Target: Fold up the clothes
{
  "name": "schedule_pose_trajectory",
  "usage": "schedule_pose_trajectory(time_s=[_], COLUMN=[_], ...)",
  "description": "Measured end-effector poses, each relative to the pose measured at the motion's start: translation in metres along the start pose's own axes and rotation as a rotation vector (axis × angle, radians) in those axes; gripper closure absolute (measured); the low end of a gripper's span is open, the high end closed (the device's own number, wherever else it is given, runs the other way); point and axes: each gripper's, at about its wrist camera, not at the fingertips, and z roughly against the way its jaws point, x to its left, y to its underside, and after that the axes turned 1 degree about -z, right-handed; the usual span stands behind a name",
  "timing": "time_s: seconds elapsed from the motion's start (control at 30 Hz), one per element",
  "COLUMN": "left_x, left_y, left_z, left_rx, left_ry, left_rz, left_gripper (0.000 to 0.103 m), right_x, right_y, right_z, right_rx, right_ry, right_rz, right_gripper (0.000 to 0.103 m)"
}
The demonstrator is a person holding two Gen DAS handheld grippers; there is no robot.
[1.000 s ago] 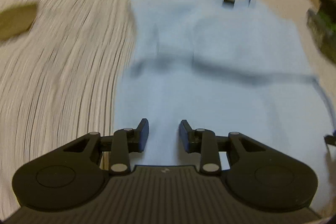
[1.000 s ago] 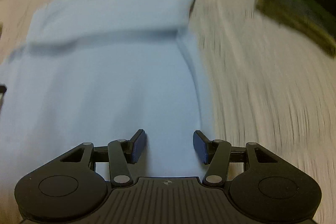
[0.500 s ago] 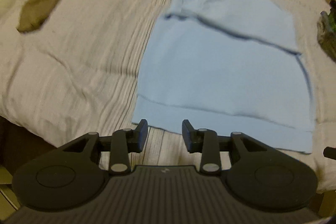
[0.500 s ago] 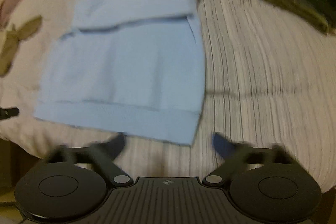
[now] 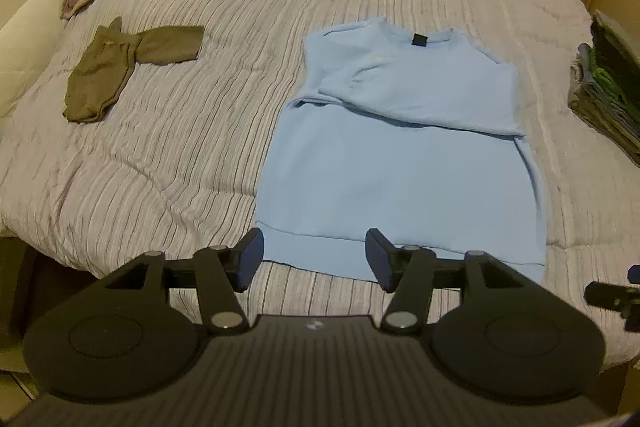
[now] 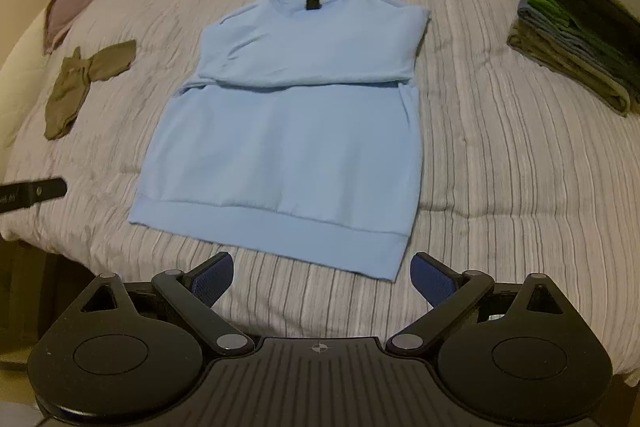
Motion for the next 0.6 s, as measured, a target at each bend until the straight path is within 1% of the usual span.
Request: schedule_pose_trajectory(time_s=[0.2, 0.6], left_x=[-0.009, -0.014], left_y=[-0.004, -0.02], left_z=[-0.001, -0.004], left_rx=[-0.007, -0.019], left_ry=[0.022, 0.049], left_rz=[-0.039, -0.096], left_gripper=[0.049, 0.049], right_x=[0.002, 0.007], right_y=[0.002, -0.011], right_z=[-0.002, -0.001], right_rx=[-0.001, -0.013], right_ry=[0.008, 0.022], right_rz=[-0.003, -0.022], right_gripper=[0.005, 0.005])
